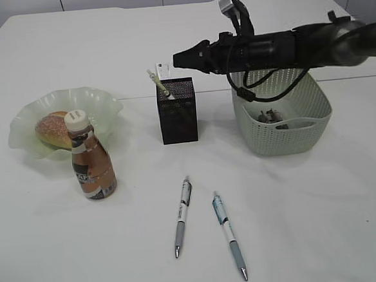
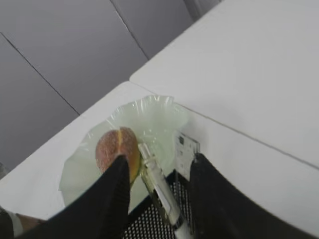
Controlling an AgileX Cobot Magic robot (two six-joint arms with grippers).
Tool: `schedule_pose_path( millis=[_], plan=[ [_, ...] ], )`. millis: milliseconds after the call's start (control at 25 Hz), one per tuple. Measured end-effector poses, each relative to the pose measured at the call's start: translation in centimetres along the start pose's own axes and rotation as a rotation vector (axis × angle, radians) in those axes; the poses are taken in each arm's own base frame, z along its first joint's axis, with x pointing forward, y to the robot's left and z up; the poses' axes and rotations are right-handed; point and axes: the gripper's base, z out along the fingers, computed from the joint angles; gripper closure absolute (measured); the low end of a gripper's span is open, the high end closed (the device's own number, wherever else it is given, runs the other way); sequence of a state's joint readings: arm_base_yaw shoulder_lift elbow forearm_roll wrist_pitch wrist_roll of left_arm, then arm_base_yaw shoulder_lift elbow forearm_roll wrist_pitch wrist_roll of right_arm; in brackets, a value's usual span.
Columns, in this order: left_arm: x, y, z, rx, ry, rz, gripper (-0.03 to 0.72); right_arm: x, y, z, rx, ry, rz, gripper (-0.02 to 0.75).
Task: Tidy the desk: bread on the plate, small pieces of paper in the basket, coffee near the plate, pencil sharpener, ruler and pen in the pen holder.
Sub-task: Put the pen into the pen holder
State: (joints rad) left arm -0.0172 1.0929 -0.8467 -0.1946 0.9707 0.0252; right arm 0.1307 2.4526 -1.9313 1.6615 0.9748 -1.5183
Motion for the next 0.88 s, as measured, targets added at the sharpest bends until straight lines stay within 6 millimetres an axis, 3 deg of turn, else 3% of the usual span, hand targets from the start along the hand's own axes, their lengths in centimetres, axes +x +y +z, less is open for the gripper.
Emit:
schedule_pose_path(
  millis=[200, 560, 880],
  plan=[
    [0.0, 0.0, 0.0, -0.002, 0.002, 0.001, 0.274, -2.6, 2.8, -1.8, 0.089, 0.226, 0.089, 0.438],
    [0.0, 0.0, 0.0, -0.002, 0.003, 0.001, 0.274, -9.0, 9.9, -7.0, 0.255, 0.39, 0.194, 0.44],
    [0.0, 0.0, 0.0, -0.001, 0.004, 0.001, 0.274, -9.7, 12.0, -10.7, 0.501, 0.599, 0.207, 0.441]
  ],
)
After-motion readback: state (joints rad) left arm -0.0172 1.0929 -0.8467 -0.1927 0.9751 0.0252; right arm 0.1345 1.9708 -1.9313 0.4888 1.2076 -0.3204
